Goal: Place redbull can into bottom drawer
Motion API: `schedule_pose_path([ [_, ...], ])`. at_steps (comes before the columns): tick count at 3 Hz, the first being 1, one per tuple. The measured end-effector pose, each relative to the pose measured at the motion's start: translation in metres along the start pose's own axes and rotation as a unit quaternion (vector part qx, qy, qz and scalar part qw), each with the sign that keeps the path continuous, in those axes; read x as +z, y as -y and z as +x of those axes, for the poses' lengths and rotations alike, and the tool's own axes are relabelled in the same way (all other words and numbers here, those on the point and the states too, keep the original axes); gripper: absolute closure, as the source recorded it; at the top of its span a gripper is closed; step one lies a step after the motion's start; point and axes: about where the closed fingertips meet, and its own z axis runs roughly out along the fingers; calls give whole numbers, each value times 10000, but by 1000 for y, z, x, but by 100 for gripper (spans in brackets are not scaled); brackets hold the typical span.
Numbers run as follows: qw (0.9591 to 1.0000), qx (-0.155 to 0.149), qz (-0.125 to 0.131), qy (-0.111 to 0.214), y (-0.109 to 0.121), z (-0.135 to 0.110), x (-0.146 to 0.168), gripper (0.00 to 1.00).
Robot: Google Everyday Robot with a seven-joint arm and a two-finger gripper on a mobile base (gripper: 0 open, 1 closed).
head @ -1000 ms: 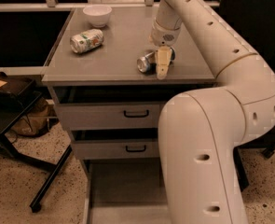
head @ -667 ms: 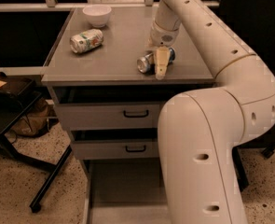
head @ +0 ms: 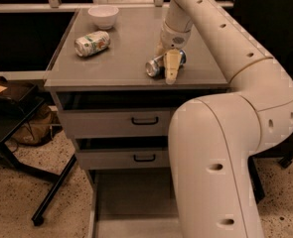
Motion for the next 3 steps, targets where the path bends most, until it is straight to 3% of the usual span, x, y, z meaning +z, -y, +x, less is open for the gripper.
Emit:
schedule_pose_path([
  [1,10000,0,0,0,0,-2,-7,88],
  [2,10000,1,1,0,1,-4,-15,100],
  [3,9992,179,349,-2,-4,8,-46,100],
])
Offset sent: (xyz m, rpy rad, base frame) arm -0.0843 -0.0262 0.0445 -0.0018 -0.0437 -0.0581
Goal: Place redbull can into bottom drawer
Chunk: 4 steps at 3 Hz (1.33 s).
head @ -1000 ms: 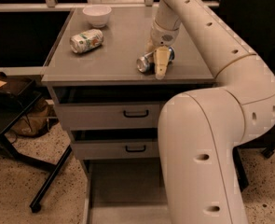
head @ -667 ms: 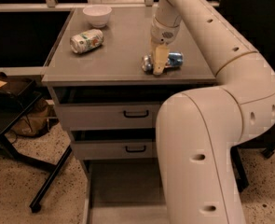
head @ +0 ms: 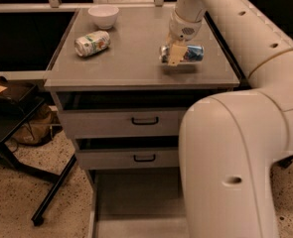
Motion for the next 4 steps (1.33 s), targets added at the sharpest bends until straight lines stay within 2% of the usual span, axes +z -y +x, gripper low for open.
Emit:
schedule_pose_path([
  [1,9993,18,367,23,-24,-8,-53,100],
  [2,9984,25,455,321,-72,-23,-87,100],
  [3,9963,192,368,753,-130,-35,-98,100],
  [4,9911,168,-229,1302,-195,-42,-50,100],
])
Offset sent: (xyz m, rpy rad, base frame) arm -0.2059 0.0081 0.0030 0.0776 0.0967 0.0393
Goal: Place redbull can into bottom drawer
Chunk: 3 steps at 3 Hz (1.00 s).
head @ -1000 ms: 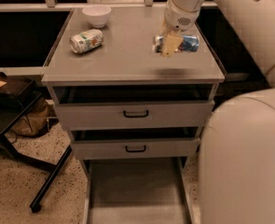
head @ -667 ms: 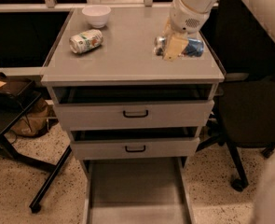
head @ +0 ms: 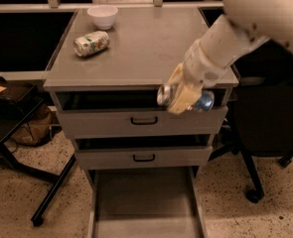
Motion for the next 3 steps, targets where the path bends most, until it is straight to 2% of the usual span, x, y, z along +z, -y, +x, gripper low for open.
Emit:
schedule_pose_path([
  [1,9951,-98,-915,369,-56,17,81,100],
  [2,9951,-98,-915,370,-56,17,82,100],
  [3,9940,32,-993,456,-64,20,93,100],
])
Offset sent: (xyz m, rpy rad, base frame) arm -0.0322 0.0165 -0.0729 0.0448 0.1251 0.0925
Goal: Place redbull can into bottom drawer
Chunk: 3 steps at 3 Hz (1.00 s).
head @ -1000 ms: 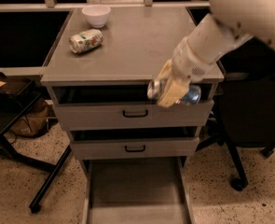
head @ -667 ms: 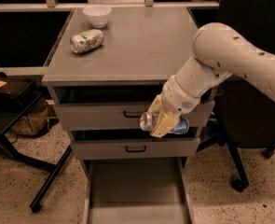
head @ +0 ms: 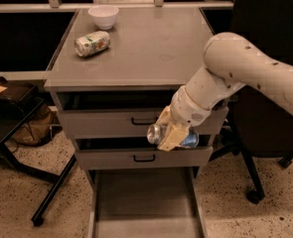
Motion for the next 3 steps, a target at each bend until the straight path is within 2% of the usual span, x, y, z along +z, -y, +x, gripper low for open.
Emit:
schedule_pose_path([
  [1,9971,493,-219,532,-24,19,47,100],
  [2,9858,1128,-559,1108,-61,51,112,100],
  [3,9769,1392,-814,1399,-85,69,159,100],
])
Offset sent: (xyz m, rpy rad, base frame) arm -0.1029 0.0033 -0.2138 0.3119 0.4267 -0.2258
